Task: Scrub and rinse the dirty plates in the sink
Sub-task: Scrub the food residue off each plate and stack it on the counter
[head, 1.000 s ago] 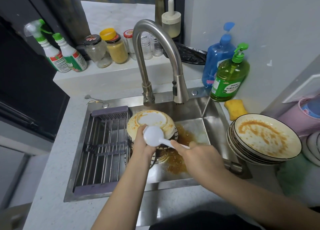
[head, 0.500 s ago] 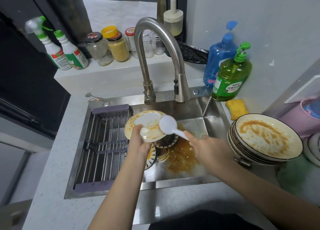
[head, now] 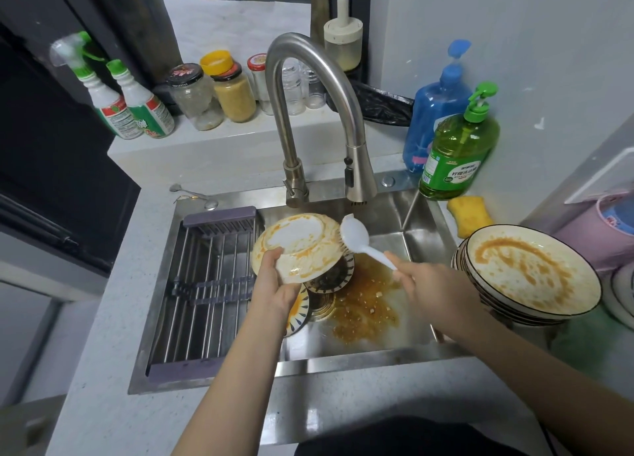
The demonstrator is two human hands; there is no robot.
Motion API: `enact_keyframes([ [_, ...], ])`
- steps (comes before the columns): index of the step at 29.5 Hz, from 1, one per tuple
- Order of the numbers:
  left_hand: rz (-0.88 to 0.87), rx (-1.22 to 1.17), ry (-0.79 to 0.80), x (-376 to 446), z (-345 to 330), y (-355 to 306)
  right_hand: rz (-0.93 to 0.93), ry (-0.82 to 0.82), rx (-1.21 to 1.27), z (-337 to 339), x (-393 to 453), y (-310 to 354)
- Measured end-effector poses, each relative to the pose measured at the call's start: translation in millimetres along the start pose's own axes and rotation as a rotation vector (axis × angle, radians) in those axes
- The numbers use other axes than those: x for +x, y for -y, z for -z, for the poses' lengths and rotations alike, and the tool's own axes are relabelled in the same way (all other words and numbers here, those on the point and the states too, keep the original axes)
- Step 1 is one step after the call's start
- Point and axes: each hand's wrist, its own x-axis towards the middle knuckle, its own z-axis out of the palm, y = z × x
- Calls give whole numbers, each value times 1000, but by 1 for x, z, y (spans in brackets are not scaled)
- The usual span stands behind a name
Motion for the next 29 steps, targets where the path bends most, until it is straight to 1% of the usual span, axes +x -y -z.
enact_keyframes([
  [3, 2, 2, 15, 0, 4, -2, 96, -1, 49, -2, -6, 5],
  [4, 7, 11, 23, 0, 5, -3, 100, -3, 71, -2, -7, 6],
  [7, 31, 38, 45, -3, 8, 2, 23, 2, 158, -4, 7, -10],
  [10, 25, 44, 76, -5, 15, 1, 45, 4, 180, -3, 11, -14],
  [13, 32, 81, 122, -6, 24, 2, 55, -20, 111, 4, 8, -10],
  [14, 30, 115, 144, -7, 26, 5, 88, -25, 73, 8, 7, -9],
  [17, -17, 249, 200, -10, 28, 9, 265, 5, -50, 12, 3, 14],
  [18, -24, 293, 215, -12, 28, 11, 289, 15, -95, 11, 4, 20],
  [20, -29, 339, 237, -15, 27, 15, 236, 26, -165, 12, 12, 18],
  [22, -24, 328, 253, -16, 28, 17, 181, 41, -237, 14, 13, 10],
  [25, -40, 334, 264, -17, 30, 13, 277, 101, -273, 20, -1, 16],
  [27, -22, 351, 288, -16, 29, 12, 329, 82, -267, 22, 0, 22],
  [29, 4, 367, 307, -18, 26, 14, 251, 43, -243, 21, 12, 17],
])
